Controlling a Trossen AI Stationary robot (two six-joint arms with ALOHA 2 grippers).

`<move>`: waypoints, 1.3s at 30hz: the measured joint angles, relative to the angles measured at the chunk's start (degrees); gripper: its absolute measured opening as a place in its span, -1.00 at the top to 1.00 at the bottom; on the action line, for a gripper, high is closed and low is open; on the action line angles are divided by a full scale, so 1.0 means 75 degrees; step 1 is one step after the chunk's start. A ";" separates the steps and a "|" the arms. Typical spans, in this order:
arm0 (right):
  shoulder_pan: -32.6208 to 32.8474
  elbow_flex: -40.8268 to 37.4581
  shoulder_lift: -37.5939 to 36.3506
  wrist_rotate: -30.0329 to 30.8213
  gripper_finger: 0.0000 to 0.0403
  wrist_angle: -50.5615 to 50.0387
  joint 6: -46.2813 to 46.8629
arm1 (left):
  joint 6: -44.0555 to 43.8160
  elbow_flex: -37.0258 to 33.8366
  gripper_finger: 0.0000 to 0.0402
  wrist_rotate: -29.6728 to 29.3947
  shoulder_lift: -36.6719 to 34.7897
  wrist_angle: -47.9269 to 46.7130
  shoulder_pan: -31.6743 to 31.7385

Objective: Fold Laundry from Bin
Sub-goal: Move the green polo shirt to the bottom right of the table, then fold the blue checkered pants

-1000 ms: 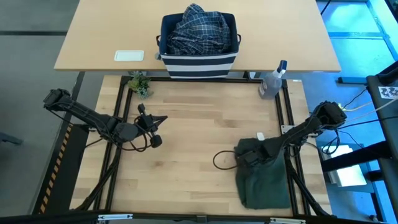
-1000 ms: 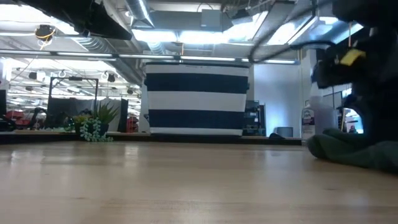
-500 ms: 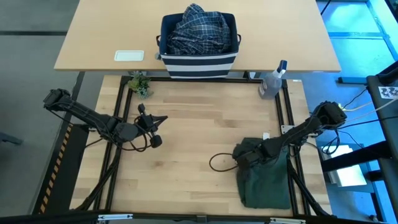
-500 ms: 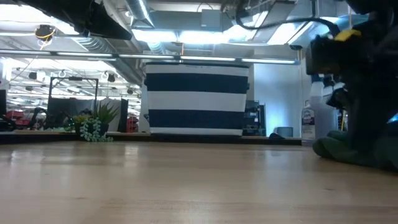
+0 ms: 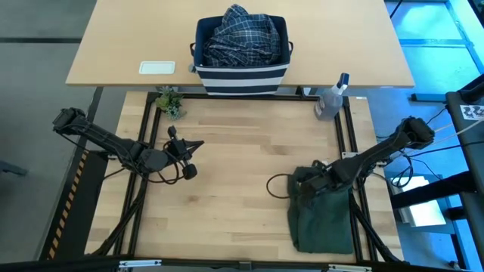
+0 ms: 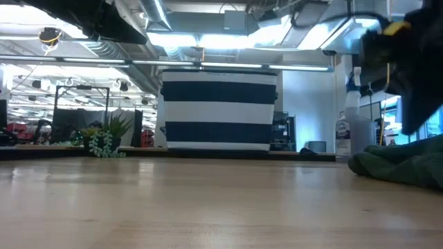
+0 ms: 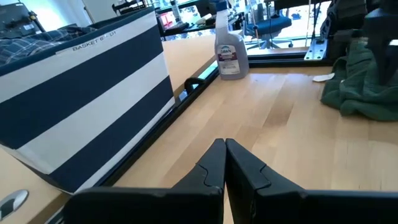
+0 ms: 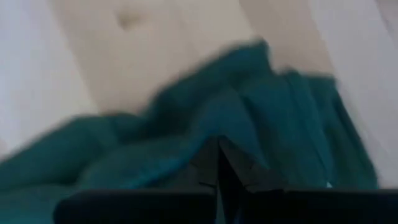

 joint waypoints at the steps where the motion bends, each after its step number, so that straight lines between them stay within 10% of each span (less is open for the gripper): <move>1: 0.0000 -0.0003 0.0021 -0.0027 1.00 -0.0166 0.0081 | 0.0000 0.0000 1.00 0.0000 0.0000 0.0003 0.0000; 29: 0.0006 0.0658 0.1250 -0.0090 1.00 0.0827 -0.0500 | 0.0303 0.0000 1.00 0.0011 0.0000 0.0328 -0.0003; 39: -0.0378 0.1794 0.0620 0.3131 0.99 -0.0195 -0.2169 | 0.2177 0.0030 1.00 0.1245 0.0001 0.1772 0.0704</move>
